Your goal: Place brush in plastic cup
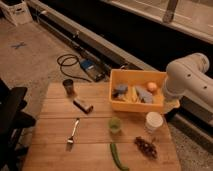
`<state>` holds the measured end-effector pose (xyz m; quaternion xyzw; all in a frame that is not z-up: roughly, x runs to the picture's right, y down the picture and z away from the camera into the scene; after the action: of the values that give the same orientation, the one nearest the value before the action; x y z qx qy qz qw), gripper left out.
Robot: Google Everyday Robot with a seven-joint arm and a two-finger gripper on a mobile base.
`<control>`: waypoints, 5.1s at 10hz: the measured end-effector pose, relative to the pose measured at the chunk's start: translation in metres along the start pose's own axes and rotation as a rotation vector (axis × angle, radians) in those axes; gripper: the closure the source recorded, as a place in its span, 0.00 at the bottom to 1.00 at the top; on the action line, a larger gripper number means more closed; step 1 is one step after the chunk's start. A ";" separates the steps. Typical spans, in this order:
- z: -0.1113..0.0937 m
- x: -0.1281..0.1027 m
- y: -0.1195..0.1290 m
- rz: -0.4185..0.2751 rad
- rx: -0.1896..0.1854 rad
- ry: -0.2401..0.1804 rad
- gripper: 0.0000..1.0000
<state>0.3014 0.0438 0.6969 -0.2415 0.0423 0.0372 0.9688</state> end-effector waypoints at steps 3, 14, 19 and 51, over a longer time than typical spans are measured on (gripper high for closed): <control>-0.004 0.000 -0.067 0.014 0.046 -0.021 0.35; 0.014 -0.088 -0.094 -0.056 0.116 -0.290 0.35; 0.020 -0.082 -0.093 -0.028 0.170 -0.175 0.35; 0.166 -0.175 -0.041 0.002 -0.181 -0.310 0.35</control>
<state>0.1417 0.0765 0.8793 -0.3188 -0.1108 0.0785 0.9380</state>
